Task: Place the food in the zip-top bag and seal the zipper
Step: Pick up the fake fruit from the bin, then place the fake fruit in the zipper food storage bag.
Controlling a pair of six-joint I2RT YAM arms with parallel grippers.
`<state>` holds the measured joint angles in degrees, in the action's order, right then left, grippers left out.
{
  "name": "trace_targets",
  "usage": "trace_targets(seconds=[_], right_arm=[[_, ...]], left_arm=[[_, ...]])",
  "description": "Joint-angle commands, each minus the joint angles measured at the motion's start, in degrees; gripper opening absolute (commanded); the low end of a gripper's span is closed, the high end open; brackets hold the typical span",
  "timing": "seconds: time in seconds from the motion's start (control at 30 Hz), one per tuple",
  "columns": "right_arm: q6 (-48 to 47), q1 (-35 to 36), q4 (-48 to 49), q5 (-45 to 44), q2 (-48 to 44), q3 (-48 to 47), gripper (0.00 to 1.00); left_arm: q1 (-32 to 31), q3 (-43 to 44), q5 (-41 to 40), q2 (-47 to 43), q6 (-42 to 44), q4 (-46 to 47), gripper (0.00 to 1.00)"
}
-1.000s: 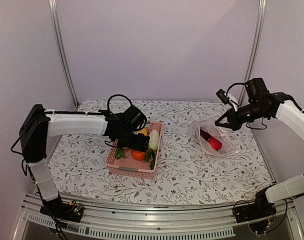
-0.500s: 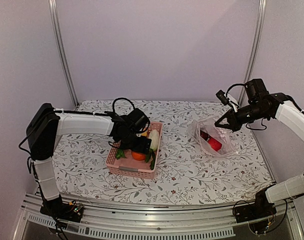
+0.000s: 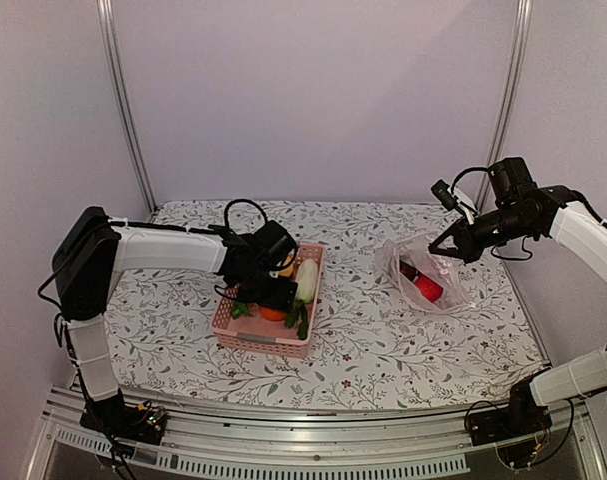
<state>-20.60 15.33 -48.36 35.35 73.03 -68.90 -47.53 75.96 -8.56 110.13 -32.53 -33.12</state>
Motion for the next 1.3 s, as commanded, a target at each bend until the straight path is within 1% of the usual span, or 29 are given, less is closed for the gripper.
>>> trace_targets(seconds=[0.0,0.1,0.27,0.53,0.67,0.83,0.93,1.1,1.27], right_arm=[[-0.5,0.2,0.1,0.9,0.4,0.2,0.0],[-0.5,0.1,0.1,0.9,0.4,0.2,0.0],[-0.5,0.2,0.1,0.8,0.4,0.3,0.0],[-0.6,0.2,0.0,0.1,0.4,0.3,0.0],[-0.7,0.2,-0.5,-0.2,0.6,-0.5,0.0],[-1.5,1.8,-3.0,-2.2,1.8,-3.4,0.0],[-2.0,3.1,-4.3,-3.2,2.8,-4.9,0.0],[-2.5,5.6,-6.6,-4.3,4.0,-7.5,0.0],[-3.0,7.7,-10.1,-4.3,4.9,-11.4,0.0]], left_arm=[[1.4,-2.0,-1.4,-0.9,0.6,-2.0,0.82],[1.6,-3.3,-2.3,-2.0,0.6,-2.2,0.78],[1.8,-4.6,-3.4,-4.6,0.2,-2.6,0.75],[1.8,-5.5,-6.0,-8.7,0.1,-4.5,0.74],[1.7,-5.4,-5.7,-11.2,0.1,-5.3,0.72],[0.5,-4.4,-4.2,-16.8,1.2,-3.6,0.68],[-1.4,-2.4,-4.6,-20.1,2.8,-2.1,0.66],[-6.5,1.7,-7.6,-23.4,4.3,0.4,0.64],[-13.6,4.1,-10.4,-25.5,10.5,9.8,0.6]])
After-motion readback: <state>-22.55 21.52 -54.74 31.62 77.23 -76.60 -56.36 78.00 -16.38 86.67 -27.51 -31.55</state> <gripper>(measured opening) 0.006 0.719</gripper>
